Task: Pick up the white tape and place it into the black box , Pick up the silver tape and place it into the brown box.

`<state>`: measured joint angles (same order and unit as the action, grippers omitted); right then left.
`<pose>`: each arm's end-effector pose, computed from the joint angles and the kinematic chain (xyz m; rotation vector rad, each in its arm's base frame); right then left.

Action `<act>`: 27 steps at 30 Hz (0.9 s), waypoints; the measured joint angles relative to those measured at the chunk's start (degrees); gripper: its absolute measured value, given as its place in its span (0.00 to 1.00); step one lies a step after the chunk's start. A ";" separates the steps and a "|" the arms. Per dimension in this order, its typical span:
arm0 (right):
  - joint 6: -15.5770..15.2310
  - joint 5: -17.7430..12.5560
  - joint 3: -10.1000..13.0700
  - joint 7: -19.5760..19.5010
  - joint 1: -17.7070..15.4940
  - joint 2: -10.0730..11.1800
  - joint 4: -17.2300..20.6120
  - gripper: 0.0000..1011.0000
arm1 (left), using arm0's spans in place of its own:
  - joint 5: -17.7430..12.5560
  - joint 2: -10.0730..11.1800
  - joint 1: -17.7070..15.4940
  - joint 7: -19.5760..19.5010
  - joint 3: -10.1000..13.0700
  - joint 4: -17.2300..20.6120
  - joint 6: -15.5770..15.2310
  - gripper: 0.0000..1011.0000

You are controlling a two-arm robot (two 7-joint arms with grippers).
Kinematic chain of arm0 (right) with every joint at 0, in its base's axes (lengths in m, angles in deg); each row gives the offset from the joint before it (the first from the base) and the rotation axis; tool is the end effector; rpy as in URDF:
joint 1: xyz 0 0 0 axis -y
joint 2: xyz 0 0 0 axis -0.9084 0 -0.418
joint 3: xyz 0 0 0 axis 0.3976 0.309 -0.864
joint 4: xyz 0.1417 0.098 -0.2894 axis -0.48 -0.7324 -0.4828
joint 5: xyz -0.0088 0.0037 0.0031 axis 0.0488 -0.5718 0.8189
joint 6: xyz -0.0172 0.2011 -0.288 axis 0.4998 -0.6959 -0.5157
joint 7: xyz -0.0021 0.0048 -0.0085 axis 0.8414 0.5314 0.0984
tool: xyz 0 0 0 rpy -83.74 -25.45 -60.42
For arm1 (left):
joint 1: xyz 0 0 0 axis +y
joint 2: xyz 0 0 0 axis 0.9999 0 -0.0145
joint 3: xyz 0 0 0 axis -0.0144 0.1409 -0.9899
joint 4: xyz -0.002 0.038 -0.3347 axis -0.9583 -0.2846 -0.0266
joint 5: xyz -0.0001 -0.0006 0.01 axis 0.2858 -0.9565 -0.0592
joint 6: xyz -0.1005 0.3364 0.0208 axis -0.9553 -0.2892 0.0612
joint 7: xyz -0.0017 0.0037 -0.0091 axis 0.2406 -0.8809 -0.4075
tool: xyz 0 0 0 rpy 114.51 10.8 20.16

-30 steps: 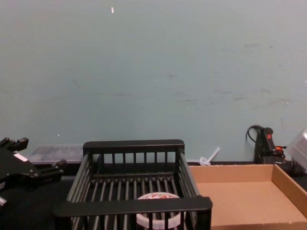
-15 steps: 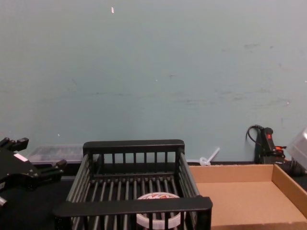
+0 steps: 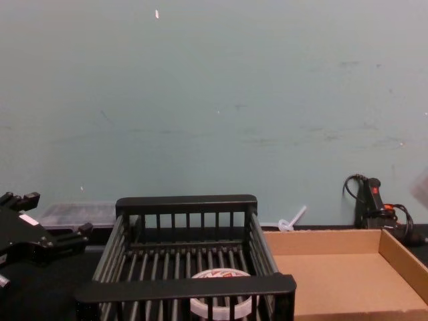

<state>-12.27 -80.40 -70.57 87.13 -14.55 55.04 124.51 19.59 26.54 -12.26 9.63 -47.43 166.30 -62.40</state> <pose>0.3782 -0.0412 -0.3115 -0.5376 0.1727 -0.5928 0.4062 0.0978 -0.3482 0.3044 -0.2849 1.2481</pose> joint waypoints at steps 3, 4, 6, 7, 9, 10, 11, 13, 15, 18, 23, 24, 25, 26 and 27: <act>0.24 -0.48 0.97 -0.86 0.15 -0.29 0.04 0.15 | 0.00 0.00 0.00 0.00 0.00 0.00 0.00 0.99; 0.30 -0.59 1.25 -1.12 0.21 -0.39 0.04 0.15 | 0.00 0.00 0.00 0.00 0.00 0.00 0.00 0.99; 0.53 -0.97 2.29 -2.10 0.49 -0.76 0.04 0.15 | 0.00 0.00 0.00 0.00 0.00 0.00 0.00 0.99; 0.62 -1.11 2.65 -2.46 0.61 -0.91 0.02 0.15 | 0.00 0.00 0.00 0.00 0.00 0.00 0.00 0.99; 0.90 -1.45 3.85 -3.59 1.05 -1.46 -0.25 0.15 | 0.00 0.00 0.00 0.00 0.00 0.00 0.00 0.99; 0.96 -1.54 4.20 -3.99 1.24 -1.66 -0.35 0.15 | 0.00 0.00 0.00 0.00 0.00 0.00 0.00 0.99; 1.01 -1.62 4.54 -4.40 1.39 -1.87 -0.48 0.15 | 0.00 0.00 0.00 0.00 0.00 0.00 0.00 0.99; 1.03 -1.77 5.26 -5.24 1.76 -2.31 -0.81 0.15 | 0.00 0.00 0.00 0.00 0.00 0.00 0.00 0.99; 1.01 -1.90 6.43 -6.60 2.58 -3.15 -1.55 0.15 | 0.00 0.00 0.00 0.00 0.00 0.00 0.00 0.99; 0.91 -1.88 7.37 -7.93 3.58 -4.17 -2.75 0.15 | 0.00 0.00 0.00 0.00 0.00 0.00 0.00 0.99; 0.89 -1.08 8.30 -9.81 5.64 -6.15 -5.55 0.15 | 0.00 0.00 0.00 0.00 0.00 0.00 0.00 0.99; 0.89 -1.08 8.30 -9.81 5.64 -6.15 -5.55 0.15 | 0.00 0.00 0.00 0.00 0.00 0.00 0.00 0.99; 0.94 -0.62 8.45 -10.23 6.30 -6.75 -6.47 0.15 | 0.00 0.00 0.00 0.00 0.00 0.00 0.00 0.99; 0.97 -0.32 8.49 -10.45 6.70 -7.09 -7.05 0.15 | 0.00 0.00 0.00 0.00 0.00 0.00 0.00 0.99; 0.98 -0.09 8.52 -10.61 7.02 -7.34 -7.51 0.15 | 0.00 0.00 0.00 0.00 0.00 0.00 0.00 0.99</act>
<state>-11.29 -80.48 -62.04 76.52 -7.53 47.69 117.00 19.59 26.55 -12.26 9.63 -47.43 166.30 -62.40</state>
